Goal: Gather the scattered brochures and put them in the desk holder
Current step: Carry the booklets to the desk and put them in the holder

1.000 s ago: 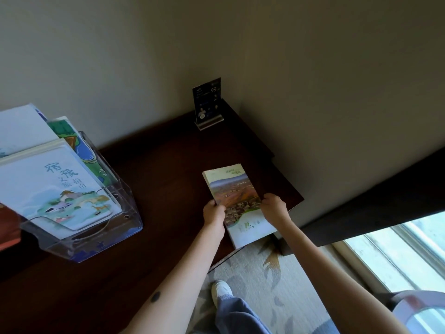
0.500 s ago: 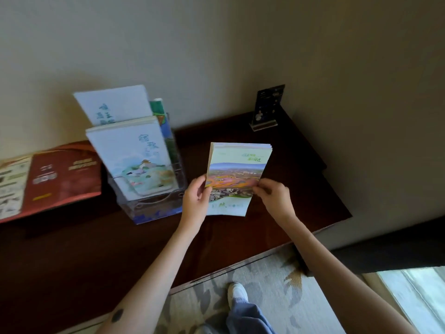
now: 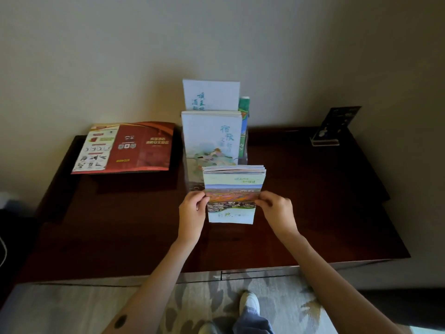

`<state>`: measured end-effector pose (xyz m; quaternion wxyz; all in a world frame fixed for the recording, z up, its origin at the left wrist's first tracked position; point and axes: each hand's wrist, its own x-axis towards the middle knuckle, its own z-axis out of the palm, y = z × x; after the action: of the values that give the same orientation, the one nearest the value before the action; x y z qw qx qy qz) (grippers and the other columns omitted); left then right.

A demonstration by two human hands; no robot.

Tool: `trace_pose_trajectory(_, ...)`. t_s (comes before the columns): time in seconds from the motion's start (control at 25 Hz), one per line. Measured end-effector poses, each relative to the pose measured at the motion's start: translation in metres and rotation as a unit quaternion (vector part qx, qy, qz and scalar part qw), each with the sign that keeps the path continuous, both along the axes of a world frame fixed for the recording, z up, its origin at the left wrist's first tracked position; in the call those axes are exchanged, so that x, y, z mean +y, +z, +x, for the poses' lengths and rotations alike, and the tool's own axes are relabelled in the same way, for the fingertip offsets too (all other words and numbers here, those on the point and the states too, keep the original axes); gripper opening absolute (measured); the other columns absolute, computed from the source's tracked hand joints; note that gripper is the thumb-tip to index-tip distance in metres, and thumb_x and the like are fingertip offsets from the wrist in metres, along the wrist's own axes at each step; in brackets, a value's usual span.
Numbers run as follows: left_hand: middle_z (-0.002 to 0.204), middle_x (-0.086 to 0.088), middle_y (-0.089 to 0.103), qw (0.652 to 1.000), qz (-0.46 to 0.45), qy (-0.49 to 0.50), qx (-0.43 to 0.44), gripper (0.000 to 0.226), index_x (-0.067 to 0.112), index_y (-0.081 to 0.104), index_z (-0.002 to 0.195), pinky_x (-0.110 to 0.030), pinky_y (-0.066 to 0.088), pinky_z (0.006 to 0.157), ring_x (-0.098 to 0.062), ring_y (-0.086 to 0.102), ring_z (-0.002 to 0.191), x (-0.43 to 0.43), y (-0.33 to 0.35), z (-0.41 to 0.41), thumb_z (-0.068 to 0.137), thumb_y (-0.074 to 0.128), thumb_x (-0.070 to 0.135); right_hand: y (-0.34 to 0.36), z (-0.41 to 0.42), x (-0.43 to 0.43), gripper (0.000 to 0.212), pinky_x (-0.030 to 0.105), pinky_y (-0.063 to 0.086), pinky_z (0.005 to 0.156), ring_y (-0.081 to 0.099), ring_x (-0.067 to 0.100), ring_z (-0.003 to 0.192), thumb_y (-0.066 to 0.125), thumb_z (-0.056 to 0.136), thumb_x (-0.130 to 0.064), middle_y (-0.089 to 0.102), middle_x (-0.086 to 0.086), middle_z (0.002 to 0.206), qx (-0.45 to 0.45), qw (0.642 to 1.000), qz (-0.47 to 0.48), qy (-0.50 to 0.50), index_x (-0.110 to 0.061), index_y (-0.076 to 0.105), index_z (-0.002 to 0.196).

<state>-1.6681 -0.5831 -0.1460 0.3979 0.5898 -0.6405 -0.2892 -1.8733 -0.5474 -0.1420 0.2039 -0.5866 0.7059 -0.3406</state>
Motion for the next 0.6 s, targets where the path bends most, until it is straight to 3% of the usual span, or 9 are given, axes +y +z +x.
trace_pose_trajectory(0.16, 0.089, -0.016, 0.07, 0.998, -0.024, 0.044, 0.034, 0.014, -0.003, 0.07, 0.094, 0.002, 0.04, 0.068, -0.016, 0.063, 0.076, -0.012, 0.019, 0.01, 0.081, 0.065, -0.001, 0.018, 0.012, -0.015, 0.006, 0.021, 0.04, 0.057, 0.055, 0.014, 0.057, 0.064, 0.083, -0.003, 0.067, 0.004, 0.069, -0.01, 1.0, -0.016, -0.013, -0.004, 0.07, 0.081)
trace_pose_trajectory(0.28, 0.092, -0.013, 0.07, 0.995, -0.061, 0.061, 0.049, 0.016, -0.002, 0.07, 0.096, 0.002, 0.04, 0.07, -0.012, 0.061, 0.079, -0.038, 0.045, 0.019, 0.081, 0.065, 0.002, 0.045, 0.02, -0.044, 0.009, 0.02, 0.048, 0.064, 0.064, 0.017, 0.072, 0.063, 0.084, -0.006, 0.072, 0.007, 0.081, -0.007, 0.999, -0.045, -0.001, -0.003, 0.071, 0.086)
trace_pose_trajectory(0.4, 0.095, -0.01, 0.07, 0.991, -0.088, 0.064, 0.075, 0.017, 0.0, 0.07, 0.098, -0.002, 0.044, 0.073, -0.013, 0.063, 0.082, -0.066, 0.073, 0.026, 0.082, 0.065, 0.005, 0.072, 0.024, -0.073, 0.012, 0.009, 0.046, 0.068, 0.063, 0.011, 0.078, 0.061, 0.086, -0.008, 0.073, 0.007, 0.09, -0.028, 0.997, -0.067, 0.007, -0.003, 0.071, 0.092)
trace_pose_trajectory(0.48, 0.096, -0.01, 0.07, 0.99, -0.088, 0.059, 0.092, 0.017, 0.001, 0.07, 0.099, -0.007, 0.048, 0.076, -0.015, 0.065, 0.085, -0.08, 0.086, 0.027, 0.083, 0.064, 0.006, 0.086, 0.024, -0.086, 0.013, 0.012, 0.046, 0.071, 0.062, 0.009, 0.078, 0.061, 0.087, -0.008, 0.073, 0.008, 0.091, -0.032, 0.996, -0.08, 0.003, -0.003, 0.07, 0.094)
trace_pose_trajectory(0.6, 0.094, -0.01, 0.07, 0.988, -0.1, 0.067, 0.098, 0.017, 0.001, 0.07, 0.097, -0.004, 0.046, 0.075, -0.014, 0.064, 0.084, -0.092, 0.093, 0.026, 0.082, 0.065, 0.006, 0.096, 0.025, -0.097, 0.012, 0.015, 0.048, 0.072, 0.064, 0.011, 0.08, 0.06, 0.088, -0.008, 0.073, 0.008, 0.092, -0.037, 0.995, -0.089, 0.008, -0.003, 0.069, 0.093)
